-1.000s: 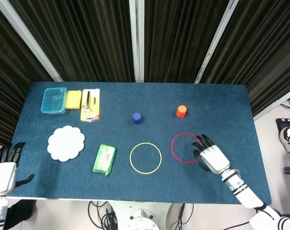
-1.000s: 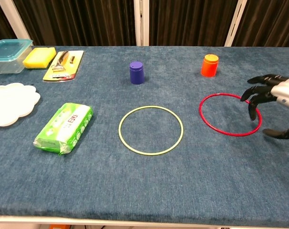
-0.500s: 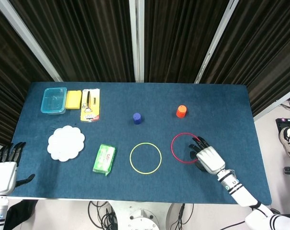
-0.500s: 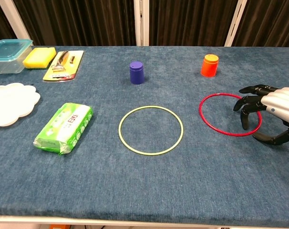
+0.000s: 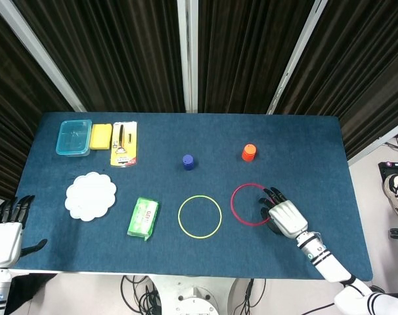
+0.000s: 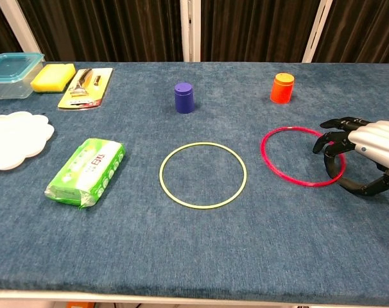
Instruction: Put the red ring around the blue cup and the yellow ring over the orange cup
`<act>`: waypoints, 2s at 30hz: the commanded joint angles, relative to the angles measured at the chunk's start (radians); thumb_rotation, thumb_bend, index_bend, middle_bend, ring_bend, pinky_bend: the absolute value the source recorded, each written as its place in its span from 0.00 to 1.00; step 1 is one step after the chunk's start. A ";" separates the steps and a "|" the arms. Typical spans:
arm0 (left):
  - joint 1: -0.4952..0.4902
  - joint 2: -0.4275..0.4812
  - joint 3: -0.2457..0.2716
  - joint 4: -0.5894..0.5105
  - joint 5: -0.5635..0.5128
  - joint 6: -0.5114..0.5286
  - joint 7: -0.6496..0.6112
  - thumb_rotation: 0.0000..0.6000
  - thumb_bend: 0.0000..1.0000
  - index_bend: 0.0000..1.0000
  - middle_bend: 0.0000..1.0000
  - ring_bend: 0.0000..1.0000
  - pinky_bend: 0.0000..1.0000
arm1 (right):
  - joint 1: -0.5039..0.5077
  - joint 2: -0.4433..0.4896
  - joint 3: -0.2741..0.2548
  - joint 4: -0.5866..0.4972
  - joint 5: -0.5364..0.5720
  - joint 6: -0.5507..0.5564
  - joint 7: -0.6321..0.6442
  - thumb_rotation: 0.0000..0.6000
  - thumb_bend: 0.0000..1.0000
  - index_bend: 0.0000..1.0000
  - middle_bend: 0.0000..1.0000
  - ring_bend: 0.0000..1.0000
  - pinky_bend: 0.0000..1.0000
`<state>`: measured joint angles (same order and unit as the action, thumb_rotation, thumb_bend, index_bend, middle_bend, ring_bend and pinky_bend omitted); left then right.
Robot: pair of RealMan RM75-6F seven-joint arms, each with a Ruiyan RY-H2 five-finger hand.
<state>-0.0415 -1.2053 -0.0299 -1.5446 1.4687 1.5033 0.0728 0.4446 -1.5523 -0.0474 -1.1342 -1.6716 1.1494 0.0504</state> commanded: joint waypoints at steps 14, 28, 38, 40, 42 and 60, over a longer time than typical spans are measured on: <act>-0.004 0.001 -0.002 0.005 0.003 -0.005 -0.007 1.00 0.10 0.06 0.05 0.00 0.00 | 0.008 0.066 0.038 -0.100 0.045 0.027 0.053 1.00 0.35 0.71 0.32 0.00 0.00; -0.002 0.005 0.002 -0.016 0.005 -0.003 0.013 1.00 0.10 0.06 0.05 0.00 0.00 | 0.297 0.187 0.232 -0.288 0.246 -0.358 -0.016 1.00 0.36 0.72 0.32 0.00 0.00; -0.004 0.009 -0.002 -0.024 -0.010 -0.013 0.024 1.00 0.10 0.06 0.05 0.00 0.00 | 0.491 0.040 0.324 -0.151 0.444 -0.524 -0.151 1.00 0.36 0.73 0.33 0.00 0.00; -0.004 0.009 -0.002 -0.026 -0.014 -0.015 0.025 1.00 0.10 0.06 0.05 0.00 0.00 | 0.519 0.012 0.328 -0.122 0.473 -0.542 -0.173 1.00 0.36 0.73 0.33 0.00 0.00; -0.003 0.010 -0.003 -0.027 -0.017 -0.017 0.026 1.00 0.10 0.06 0.05 0.00 0.00 | 0.548 -0.021 0.333 -0.086 0.503 -0.555 -0.197 1.00 0.36 0.73 0.33 0.00 0.00; -0.008 0.010 -0.005 -0.022 -0.025 -0.028 0.022 1.00 0.10 0.06 0.05 0.00 0.00 | 0.521 -0.064 0.281 -0.107 0.465 -0.392 -0.181 1.00 0.02 0.10 0.17 0.00 0.00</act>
<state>-0.0491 -1.1956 -0.0345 -1.5668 1.4440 1.4750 0.0954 1.0039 -1.6570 0.2524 -1.1849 -1.1575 0.7076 -0.1697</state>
